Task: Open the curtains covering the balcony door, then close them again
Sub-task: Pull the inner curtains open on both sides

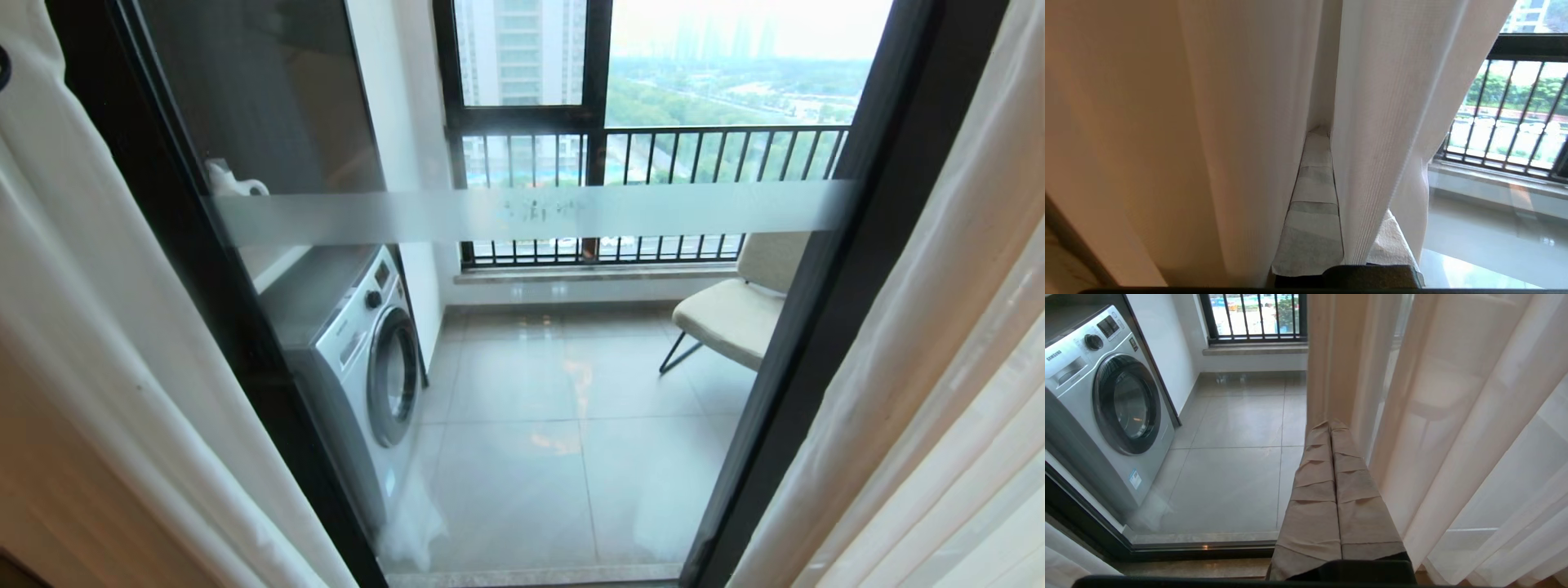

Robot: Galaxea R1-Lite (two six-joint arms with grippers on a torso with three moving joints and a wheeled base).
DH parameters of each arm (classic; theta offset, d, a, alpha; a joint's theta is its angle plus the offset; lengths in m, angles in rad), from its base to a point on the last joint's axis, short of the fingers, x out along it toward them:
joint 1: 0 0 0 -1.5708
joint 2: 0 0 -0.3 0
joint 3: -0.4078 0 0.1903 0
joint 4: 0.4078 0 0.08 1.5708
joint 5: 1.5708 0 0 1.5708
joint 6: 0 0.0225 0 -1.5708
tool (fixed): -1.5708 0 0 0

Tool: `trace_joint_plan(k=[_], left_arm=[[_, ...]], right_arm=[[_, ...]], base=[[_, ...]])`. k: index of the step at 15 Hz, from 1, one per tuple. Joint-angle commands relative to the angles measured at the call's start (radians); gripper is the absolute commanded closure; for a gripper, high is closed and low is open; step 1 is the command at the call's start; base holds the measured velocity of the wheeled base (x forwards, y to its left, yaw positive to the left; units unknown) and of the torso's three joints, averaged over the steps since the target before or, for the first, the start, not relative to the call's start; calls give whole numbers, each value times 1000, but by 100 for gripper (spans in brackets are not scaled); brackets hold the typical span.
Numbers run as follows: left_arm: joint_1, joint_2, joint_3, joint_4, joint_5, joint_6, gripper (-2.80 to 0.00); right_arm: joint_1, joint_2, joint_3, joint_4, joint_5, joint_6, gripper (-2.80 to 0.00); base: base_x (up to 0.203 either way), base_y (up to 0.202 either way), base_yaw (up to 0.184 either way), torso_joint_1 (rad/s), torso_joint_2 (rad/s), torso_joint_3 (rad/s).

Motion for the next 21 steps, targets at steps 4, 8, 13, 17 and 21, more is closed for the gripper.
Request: trace_joint_plan(k=[4,8,13,17,21], left_arm=[[30,-17,7,0,1,1,0],[31,-17,17,1,1,1,0],[32,-20,18,0,1,1,0],[44,-29,18,-2,1,0,0],[78,-28,8,-3,-2,-3,0]], right_arm=[[-1,0,0,1,0,0,0],[-1,0,0,1,0,0,0],[1,0,0,1,0,0,0],[1,0,0,1,0,0,0],[-1,0,0,1,0,0,0]], base=[[0,193,1,4,1,0],[0,190,1,1,0,1],[0,190,0,3,3,1],[0,114,3,1,3,2],[0,0,0,0,0,0]])
